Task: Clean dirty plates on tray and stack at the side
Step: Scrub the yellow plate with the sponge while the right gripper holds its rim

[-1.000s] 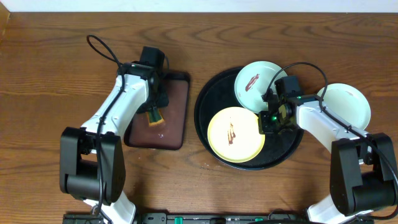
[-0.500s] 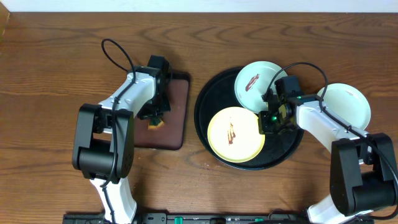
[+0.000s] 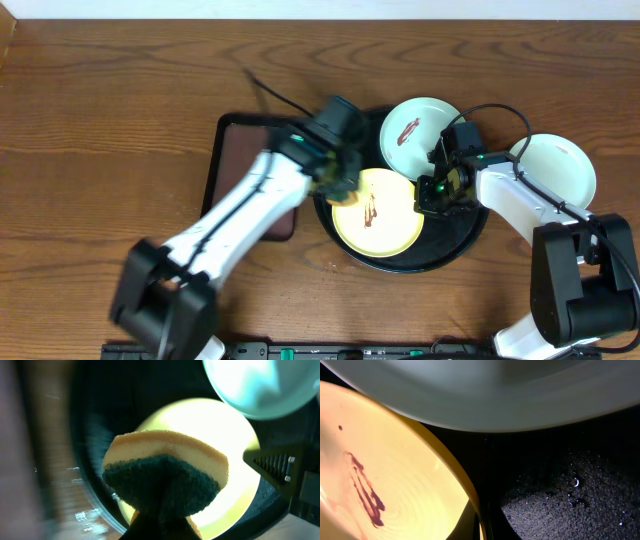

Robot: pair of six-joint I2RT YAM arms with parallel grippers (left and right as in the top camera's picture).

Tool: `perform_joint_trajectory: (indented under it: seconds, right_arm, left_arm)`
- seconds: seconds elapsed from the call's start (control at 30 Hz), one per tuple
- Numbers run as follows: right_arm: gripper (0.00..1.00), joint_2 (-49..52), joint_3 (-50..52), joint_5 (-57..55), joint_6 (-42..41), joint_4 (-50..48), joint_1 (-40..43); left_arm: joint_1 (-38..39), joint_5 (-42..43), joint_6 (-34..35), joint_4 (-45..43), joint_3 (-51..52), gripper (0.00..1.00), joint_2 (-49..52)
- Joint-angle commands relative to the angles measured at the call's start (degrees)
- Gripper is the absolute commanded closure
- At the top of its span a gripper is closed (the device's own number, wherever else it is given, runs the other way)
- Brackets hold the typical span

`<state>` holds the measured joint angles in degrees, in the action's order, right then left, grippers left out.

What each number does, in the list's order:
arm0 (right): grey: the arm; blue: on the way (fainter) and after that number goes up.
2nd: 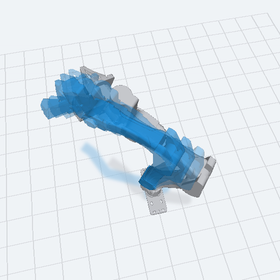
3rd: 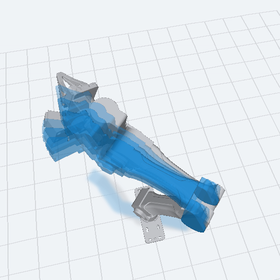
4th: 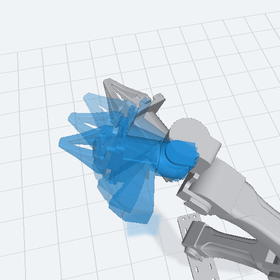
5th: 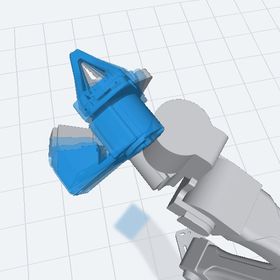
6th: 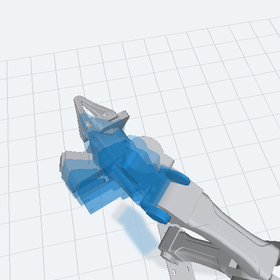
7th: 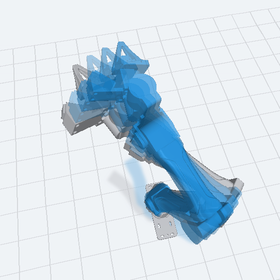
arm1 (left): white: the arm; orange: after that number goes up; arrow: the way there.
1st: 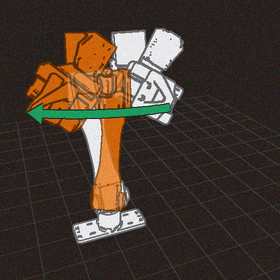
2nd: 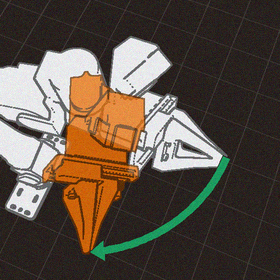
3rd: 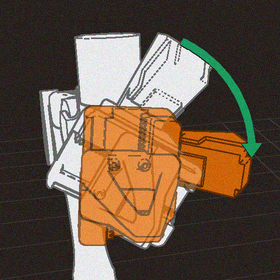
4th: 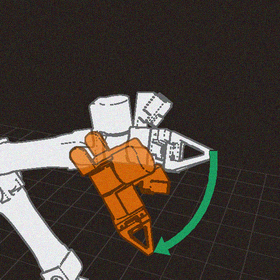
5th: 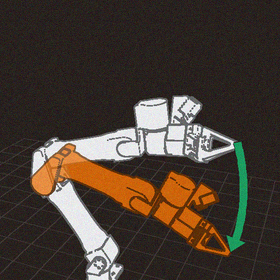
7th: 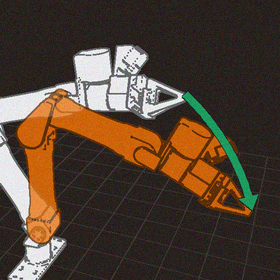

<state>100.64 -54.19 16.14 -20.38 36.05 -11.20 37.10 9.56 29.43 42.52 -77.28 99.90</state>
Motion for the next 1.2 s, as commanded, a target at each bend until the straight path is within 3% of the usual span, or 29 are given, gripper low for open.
perform_joint_trajectory:
  seconds: [0.0, 0.07, 0.3, 0.5, 0.67, 0.83, 1.0, 1.1, 1.17]
  right_arm:
    - [0.99, 1.38, 1.44, -10.36, -2.25, 0.59, 0.24]
    - [0.99, 1.38, 1.44, -10.36, -1.25, 0.81, 0.24]
    - [0.99, 1.38, 1.44, -10.34, -1.2, 0.87, 0.24]
    - [0.99, 1.38, 1.44, -10.34, -1.2, 1.05, 0.24]
    - [0.99, 1.38, 1.44, -10.36, -1.2, 1.29, 0.24]
    - [0.99, 1.38, 1.44, -10.4, -1.2, 2.1, 0.24]
    - [0.99, 1.38, 1.44, -10.82, -1.18, 2.32, 0.24]
    - [0.99, 1.38, 1.44, -10.82, -1.2, 2.32, 0.24]
    - [0.99, 1.38, 1.44, -10.82, -1.2, 2.34, 0.24]
  left_arm:
    - [4.02, 2.95, 6.64, -2.89, -0.07, 0.93, 4.68]
    - [6.08, 8.0, 7.93, -7.26, -0.07, 0.93, 8.04]
    - [7.19, 9.79, 8.87, -12.87, -0.07, 0.93, 17.44]
    - [4.17, 1.84, 2.54, -10.8, -0.07, 0.93, 22.69]
    - [3.5, -15.56, -2.86, -3.89, -0.11, 0.93, 23.15]
    - [3.63, -23.96, -4.59, -1.38, -0.79, 0.93, 23.12]
    - [3.61, -34.18, -1.62, 7.67, -4.11, 0.93, 23.12]
    - [3.63, -33.38, -1.27, 8.33, -4.92, 0.93, 23.12]
    - [3.63, -27.41, -1.25, 6.4, -4.92, 0.93, 23.12]
